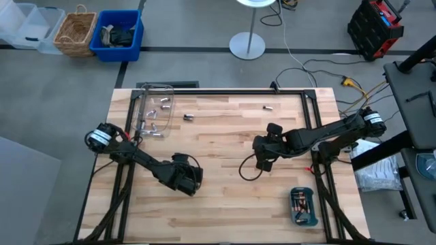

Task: Sort batteries
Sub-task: Put the copper and black battery into the blue bin

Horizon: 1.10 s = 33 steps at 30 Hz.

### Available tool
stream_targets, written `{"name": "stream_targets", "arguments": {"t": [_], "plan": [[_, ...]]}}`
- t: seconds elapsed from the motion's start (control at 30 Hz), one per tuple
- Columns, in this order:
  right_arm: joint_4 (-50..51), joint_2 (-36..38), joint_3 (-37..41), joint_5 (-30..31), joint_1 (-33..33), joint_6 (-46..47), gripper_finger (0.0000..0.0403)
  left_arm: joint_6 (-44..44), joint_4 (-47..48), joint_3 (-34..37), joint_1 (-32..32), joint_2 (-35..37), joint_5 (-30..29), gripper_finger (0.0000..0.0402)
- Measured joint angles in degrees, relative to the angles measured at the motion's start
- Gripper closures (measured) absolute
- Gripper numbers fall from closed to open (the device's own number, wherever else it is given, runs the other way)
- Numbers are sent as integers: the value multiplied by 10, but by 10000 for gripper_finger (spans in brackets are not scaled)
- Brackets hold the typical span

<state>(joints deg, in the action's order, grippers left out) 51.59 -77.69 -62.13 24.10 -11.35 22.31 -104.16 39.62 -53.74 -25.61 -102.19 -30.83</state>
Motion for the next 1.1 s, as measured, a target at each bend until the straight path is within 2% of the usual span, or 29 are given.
{"name": "stream_targets", "arguments": {"t": [0.3,0.53,1.1], "plan": [[-1,0,0,0,0,0,364,6,0,0,0,0,0,256],[-1,0,0,0,0,0,364,12,-2,0,0,0,0,287],[-2,-1,0,0,0,1,364,28,-7,2,0,-6,11,325]]}}
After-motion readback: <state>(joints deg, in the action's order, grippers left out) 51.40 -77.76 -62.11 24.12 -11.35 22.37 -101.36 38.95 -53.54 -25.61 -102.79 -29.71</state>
